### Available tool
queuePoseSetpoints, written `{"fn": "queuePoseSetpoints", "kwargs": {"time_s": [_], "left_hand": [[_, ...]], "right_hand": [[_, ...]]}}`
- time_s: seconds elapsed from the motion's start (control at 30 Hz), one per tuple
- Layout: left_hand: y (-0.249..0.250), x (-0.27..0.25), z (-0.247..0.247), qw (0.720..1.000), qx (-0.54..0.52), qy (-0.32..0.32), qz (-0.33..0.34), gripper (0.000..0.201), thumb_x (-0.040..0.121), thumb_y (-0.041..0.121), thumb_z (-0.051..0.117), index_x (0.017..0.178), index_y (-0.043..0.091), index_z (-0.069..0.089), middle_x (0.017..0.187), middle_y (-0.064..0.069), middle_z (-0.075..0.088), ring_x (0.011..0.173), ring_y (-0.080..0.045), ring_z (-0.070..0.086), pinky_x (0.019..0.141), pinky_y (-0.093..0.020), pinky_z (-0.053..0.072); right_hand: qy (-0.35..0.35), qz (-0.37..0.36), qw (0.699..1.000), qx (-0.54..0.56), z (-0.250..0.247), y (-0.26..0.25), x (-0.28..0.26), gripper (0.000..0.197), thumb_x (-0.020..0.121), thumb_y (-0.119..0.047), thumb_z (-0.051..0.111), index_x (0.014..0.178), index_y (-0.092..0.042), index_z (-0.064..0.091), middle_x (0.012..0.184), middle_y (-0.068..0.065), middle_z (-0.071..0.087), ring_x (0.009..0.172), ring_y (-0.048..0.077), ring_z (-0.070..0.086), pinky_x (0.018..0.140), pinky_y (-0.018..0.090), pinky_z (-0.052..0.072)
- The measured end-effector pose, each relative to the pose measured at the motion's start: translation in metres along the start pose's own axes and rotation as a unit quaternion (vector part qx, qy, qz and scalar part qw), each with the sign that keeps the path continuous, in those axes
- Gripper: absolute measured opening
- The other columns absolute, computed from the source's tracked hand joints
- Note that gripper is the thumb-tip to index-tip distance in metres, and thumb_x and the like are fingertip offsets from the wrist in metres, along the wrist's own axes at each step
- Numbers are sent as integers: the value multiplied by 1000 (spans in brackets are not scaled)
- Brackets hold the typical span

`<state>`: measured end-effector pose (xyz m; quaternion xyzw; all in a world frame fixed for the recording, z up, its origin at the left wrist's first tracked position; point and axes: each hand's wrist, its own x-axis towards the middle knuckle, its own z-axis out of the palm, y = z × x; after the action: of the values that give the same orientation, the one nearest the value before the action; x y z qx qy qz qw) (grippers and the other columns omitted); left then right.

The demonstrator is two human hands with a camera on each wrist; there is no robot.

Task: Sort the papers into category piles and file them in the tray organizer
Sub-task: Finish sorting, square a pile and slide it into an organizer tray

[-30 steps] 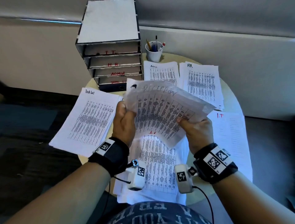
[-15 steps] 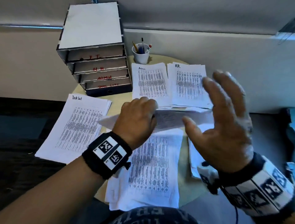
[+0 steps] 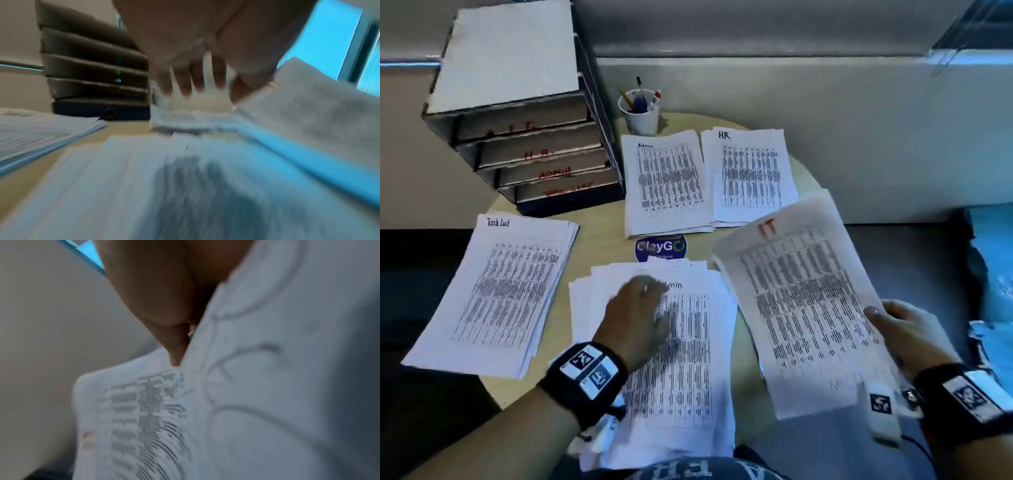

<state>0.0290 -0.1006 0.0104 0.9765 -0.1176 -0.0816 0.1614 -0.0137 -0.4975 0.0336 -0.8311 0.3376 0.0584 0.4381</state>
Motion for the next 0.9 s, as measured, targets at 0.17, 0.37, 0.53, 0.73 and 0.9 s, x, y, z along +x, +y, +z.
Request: {"fn": "queuePoseSetpoints", "kwargs": {"time_s": [0.17, 0.37, 0.53, 0.73, 0.9], "left_hand": [[-37, -23, 53, 964, 77, -229, -112, 84, 78, 60, 67, 147, 32, 29, 164, -9, 5, 149, -31, 12, 113, -49, 33], [-53, -24, 64, 967, 27, -170, -189, 77, 75, 59, 72, 139, 31, 40, 163, -5, 7, 148, -29, 12, 111, -48, 34], [-68, 0, 57, 966, -5, -98, -238, 80, 77, 55, 73, 142, 25, 37, 161, -6, 13, 145, -32, 18, 109, -49, 34], [-86, 56, 37, 987, 65, -125, -74, 84, 80, 46, 73, 150, 23, 31, 161, 0, 24, 144, -29, 22, 112, -47, 34], [-87, 86, 29, 977, 123, -170, -32, 61, 76, 49, 74, 127, 29, 49, 130, -2, 51, 121, -32, 44, 95, -48, 38]], "right_hand": [[21, 93, 995, 42, 28, 43, 24, 13, 93, -13, 61, 101, -5, 68, 82, 15, 70, 54, 23, 63, 50, 22, 53], [40, 83, 976, -196, 52, 47, 40, 49, 86, -40, 66, 126, -15, 58, 121, 17, 64, 112, 35, 59, 98, 45, 45], [101, -64, 965, -235, 66, 10, 16, 54, 81, -40, 70, 128, -23, 49, 127, 16, 49, 118, 35, 49, 101, 50, 42], [-256, -324, 868, -275, 160, -32, -48, 41, 78, -22, 77, 118, -23, 66, 103, 0, 66, 90, 21, 65, 83, 34, 53], [-344, -348, 769, -411, 217, -37, -78, 51, 84, -43, 59, 133, -36, 46, 143, -7, 37, 129, 22, 38, 104, 41, 42]]}}
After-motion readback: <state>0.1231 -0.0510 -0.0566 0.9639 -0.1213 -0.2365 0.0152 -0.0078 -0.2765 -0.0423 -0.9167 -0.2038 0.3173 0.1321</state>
